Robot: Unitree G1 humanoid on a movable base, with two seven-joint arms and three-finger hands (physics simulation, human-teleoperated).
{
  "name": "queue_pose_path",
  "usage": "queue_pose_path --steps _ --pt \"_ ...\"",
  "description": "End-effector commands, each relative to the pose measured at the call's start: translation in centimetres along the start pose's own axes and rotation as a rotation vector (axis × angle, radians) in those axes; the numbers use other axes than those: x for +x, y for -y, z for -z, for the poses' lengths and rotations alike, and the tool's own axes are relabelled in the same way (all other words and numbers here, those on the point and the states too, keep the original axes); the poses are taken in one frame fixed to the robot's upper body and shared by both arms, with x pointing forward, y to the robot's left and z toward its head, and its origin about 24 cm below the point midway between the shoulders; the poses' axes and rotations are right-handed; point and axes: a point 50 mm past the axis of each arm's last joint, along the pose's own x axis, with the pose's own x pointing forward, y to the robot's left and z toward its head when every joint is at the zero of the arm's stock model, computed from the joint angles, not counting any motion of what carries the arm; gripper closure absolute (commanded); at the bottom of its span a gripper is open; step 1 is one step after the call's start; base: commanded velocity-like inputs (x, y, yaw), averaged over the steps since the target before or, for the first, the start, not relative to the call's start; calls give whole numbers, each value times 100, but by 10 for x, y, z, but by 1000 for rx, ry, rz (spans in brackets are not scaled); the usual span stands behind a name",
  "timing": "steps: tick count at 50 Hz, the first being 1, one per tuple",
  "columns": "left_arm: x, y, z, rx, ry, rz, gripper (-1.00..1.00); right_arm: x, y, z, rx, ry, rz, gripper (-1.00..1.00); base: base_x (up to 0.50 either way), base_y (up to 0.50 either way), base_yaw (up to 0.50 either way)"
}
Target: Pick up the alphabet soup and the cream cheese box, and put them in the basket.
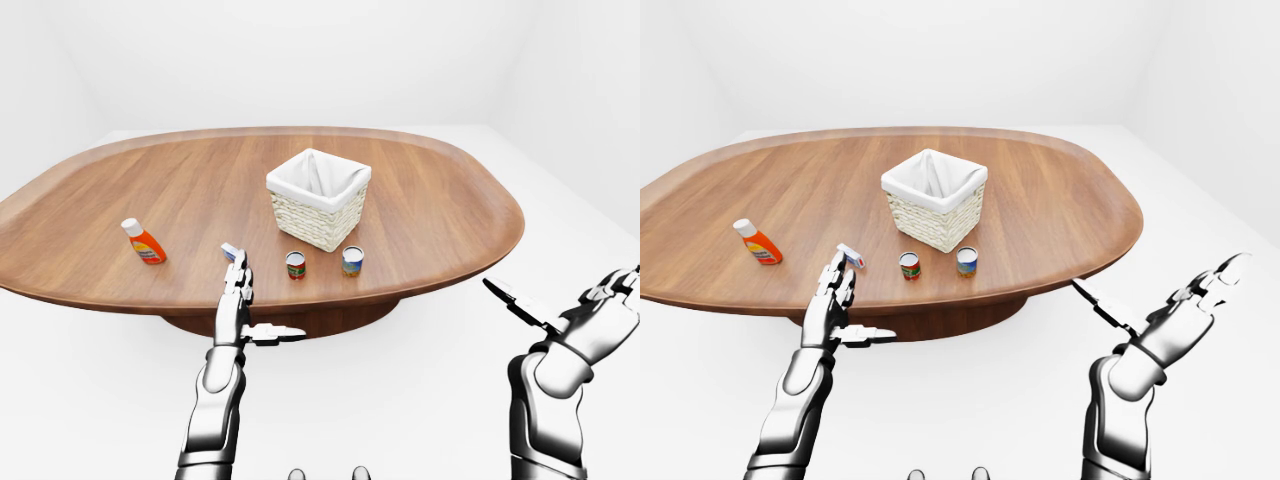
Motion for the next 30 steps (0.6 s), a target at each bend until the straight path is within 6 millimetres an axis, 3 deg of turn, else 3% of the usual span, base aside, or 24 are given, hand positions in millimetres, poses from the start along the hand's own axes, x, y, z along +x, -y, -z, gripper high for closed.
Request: queue_pose_path --steps 1,30 --pt "0 0 0 0 1 0 -100 3 4 -2 21 0 20 -100 0 0 0" --pt "0 0 0 1 7 1 -100 4 0 3 43 -48 9 -100 0 0 0"
